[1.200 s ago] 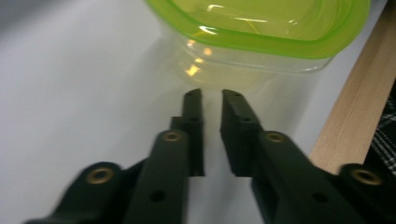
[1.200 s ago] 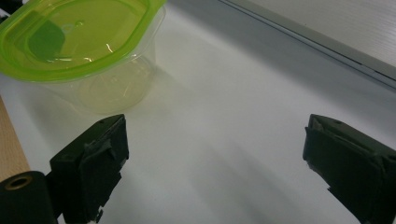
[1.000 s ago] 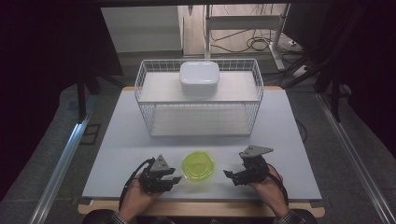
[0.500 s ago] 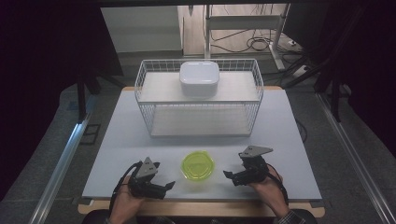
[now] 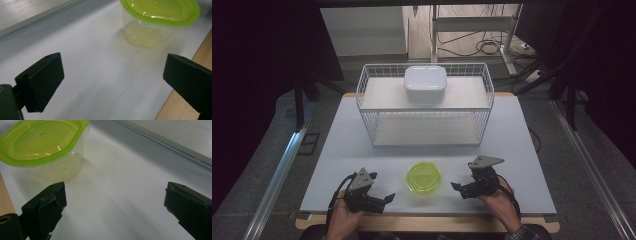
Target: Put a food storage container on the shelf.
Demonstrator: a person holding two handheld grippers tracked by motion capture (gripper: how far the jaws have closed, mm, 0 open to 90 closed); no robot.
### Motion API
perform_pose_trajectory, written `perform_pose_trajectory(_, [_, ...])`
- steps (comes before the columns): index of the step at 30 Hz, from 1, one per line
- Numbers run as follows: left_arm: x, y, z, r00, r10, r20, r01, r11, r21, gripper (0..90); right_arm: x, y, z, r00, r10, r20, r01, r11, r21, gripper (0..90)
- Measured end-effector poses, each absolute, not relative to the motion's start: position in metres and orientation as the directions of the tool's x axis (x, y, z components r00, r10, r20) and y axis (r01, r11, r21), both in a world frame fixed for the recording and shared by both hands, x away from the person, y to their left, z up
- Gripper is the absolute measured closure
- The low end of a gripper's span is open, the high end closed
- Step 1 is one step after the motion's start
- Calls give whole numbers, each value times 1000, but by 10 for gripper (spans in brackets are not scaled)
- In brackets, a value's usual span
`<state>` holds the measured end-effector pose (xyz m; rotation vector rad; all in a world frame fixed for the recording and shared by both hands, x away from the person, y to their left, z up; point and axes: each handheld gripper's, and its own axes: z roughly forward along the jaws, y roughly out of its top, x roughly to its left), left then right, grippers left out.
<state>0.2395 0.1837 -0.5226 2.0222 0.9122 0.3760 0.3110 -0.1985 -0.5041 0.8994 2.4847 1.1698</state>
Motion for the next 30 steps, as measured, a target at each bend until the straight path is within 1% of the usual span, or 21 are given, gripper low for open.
perform_pose_trajectory(5, [240, 184, -524, 690, 721, -66, 455, -361, 814, 25, 311, -196, -502, -783, 621, 41, 415, 472, 778, 42])
perform_pose_trajectory(9, [240, 184, -525, 690, 721, -62, 460, -371, 806, 24, 314, -195, -500, -791, 608, 68, 417, 454, 788, 51])
perform_pose_trajectory(12, [241, 184, -526, 688, 723, -60, 461, -371, 806, 24, 317, -191, -501, -789, 602, 120, 452, 437, 778, 53])
perform_pose_trajectory(13, [241, 184, -526, 688, 723, -60, 461, -371, 806, 24, 317, -191, -501, -789, 602, 120, 452, 437, 778, 53])
perform_pose_trajectory(14, [241, 184, -526, 687, 724, -62, 462, -370, 806, 24, 319, -187, -500, -784, 597, 167, 482, 417, 771, 52])
perform_pose_trajectory(15, [241, 183, -526, 687, 724, -61, 462, -371, 805, 24, 320, -185, -499, -786, 591, 180, 487, 413, 769, 52])
perform_pose_trajectory(19, [241, 183, -527, 689, 723, -54, 465, -383, 798, 24, 322, -180, -493, -792, 578, 196, 486, 402, 776, 45])
perform_pose_trajectory(20, [241, 182, -528, 689, 723, -44, 467, -397, 790, 24, 325, -177, -490, -786, 574, 228, 507, 390, 769, 45])
perform_pose_trajectory(23, [241, 181, -529, 691, 722, -40, 468, -404, 786, 25, 327, -174, -487, -785, 568, 249, 522, 388, 759, 53])
perform_pose_trajectory(24, [241, 181, -529, 691, 722, -37, 468, -407, 785, 25, 329, -171, -485, -784, 569, 249, 527, 397, 751, 101])
perform_pose_trajectory(30, [241, 180, -529, 689, 724, -35, 470, -410, 782, 28, 338, -165, -483, -774, 561, 293, 566, 406, 717, 222])
